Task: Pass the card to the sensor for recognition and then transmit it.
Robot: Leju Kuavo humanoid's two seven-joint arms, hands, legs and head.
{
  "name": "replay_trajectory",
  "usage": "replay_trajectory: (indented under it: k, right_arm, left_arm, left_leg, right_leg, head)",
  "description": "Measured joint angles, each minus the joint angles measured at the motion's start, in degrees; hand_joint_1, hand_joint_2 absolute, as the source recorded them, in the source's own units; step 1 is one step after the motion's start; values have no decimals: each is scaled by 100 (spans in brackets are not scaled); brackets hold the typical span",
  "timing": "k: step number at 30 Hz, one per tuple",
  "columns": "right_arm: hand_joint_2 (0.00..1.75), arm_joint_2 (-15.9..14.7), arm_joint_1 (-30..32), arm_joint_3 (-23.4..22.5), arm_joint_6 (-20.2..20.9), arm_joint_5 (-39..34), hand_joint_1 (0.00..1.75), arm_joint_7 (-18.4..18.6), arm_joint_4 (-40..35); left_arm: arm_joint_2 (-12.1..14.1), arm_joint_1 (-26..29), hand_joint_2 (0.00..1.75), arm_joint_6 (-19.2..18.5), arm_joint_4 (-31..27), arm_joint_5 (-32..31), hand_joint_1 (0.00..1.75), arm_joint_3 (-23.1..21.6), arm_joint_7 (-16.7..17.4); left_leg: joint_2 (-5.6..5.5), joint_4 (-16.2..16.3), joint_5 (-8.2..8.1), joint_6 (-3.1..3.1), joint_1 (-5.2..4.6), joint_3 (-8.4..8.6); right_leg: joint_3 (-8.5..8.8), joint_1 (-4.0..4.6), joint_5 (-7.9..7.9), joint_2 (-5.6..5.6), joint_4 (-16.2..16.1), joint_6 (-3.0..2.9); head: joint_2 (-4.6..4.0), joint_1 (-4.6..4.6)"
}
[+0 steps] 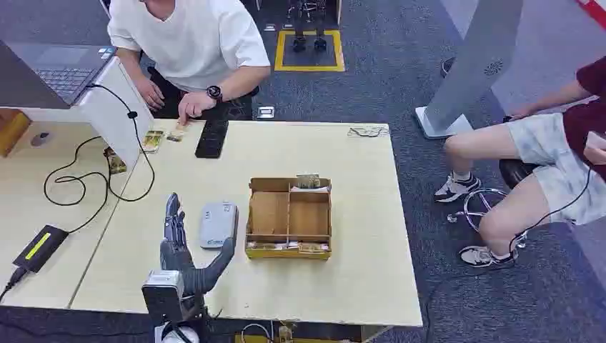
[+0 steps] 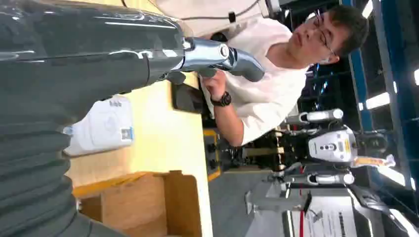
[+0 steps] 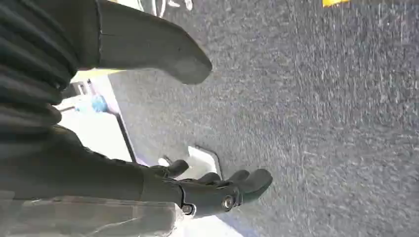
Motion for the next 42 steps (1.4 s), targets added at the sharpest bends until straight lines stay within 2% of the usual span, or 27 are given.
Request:
replay_trajectory:
  k: [8,14,18,30,32,35,37,39,42]
  right_arm:
    - [175,-81,22,311,-267,0,0,15,179]
    - [175,-131,18,394,-319,0,0,-35,328]
    - [175,-146,19,411,-282,0,0,-16,391]
    - [175,-195,-11,490,-324,0,0,4,518]
    - [175,-208,-26,492,-354,0,0,22,562]
    - [175,-234,-32,523,-370,0,0,17,612]
    - [175,-269,-38,555,-370,0,0,0,649]
    - [175,-345,-44,636,-378,0,0,0,736]
    - [175,-466,-71,754,-429,0,0,2,899]
  left_arm:
    - [181,491,175,208,-401,-17,0,53,-97]
    - [247,526,175,206,-501,-72,0,79,-90]
    - [253,527,175,215,-534,-286,0,79,-232]
    - [240,519,175,159,-534,-205,0,129,-169]
    - [234,500,175,425,-532,-734,0,166,-116]
    - [135,387,175,899,-503,-2231,0,227,17]
    - [-49,276,175,945,-451,-3309,0,400,-145]
    - [-347,137,175,951,-381,-4297,0,766,-463]
    - [-674,-38,175,951,-317,-5002,0,1266,-726]
  left_leg:
    - [-1,0,-1,1,0,-1]
    - [-1,0,0,0,0,0]
    - [-2,0,0,0,0,0]
    - [-1,0,0,0,0,0]
    - [-1,0,0,0,0,1]
    - [-3,0,0,1,0,1]
    - [-3,0,0,1,0,0]
    - [-3,0,0,1,-1,1]
    - [-1,0,0,0,0,5]
  right_leg:
    - [0,0,-5,-6,0,-4]
    - [2,0,-5,-6,0,-3]
    - [2,0,-5,-6,0,-3]
    - [2,0,-5,-6,0,-4]
    - [1,0,-5,-6,0,-4]
    - [3,0,-5,-9,0,-3]
    - [4,0,-4,-8,0,-3]
    - [5,-1,-3,-8,0,-2]
    - [5,0,-1,-3,0,-3]
  head:
    - [0,0]
    - [0,2]
    - [0,2]
    - [0,2]
    - [0,2]
    - [0,0]
    - [0,2]
    - [0,2]
    - [0,0]
